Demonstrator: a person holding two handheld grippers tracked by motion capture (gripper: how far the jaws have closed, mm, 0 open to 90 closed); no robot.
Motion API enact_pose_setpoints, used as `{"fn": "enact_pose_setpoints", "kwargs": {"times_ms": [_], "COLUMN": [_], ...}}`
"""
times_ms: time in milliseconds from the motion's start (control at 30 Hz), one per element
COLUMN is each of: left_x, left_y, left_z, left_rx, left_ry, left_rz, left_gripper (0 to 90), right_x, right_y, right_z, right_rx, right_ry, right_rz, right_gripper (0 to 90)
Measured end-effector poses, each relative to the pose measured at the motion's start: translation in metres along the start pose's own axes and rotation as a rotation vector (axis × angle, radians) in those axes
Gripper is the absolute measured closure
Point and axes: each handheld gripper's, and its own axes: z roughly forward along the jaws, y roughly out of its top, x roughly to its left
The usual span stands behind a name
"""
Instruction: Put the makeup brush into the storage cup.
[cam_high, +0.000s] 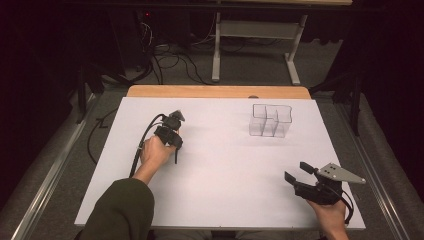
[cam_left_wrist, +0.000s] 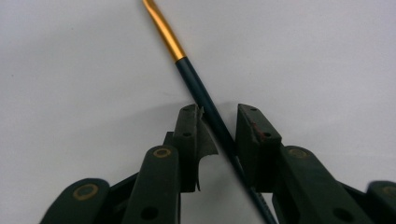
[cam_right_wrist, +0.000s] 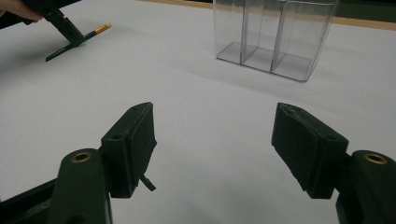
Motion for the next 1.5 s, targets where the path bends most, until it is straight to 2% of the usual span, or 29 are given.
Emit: {"fn": "enact_pose_setpoints", "kwargs": {"times_ms": [833, 1500], "left_x": [0.0034, 0.0051], "left_y": [-0.0022, -0.0045], "left_z": [-0.0007, -0.0013], "left_rx": [-0.002, -0.017], "left_ry": [-0.016, -0.026], "left_rz": [0.000, 0.068], "left_gripper": [80.9, 82.5], "right_x": [0.0000, 0.0002], "right_y": [-0.0004, -0.0006], "right_z": [0.0008, 0.0009], "right_rx": [0.008, 0.010], "right_ry": [0.002, -0.001], "right_rz": [-0.005, -0.010], "right_gripper": [31.9, 32.2]}}
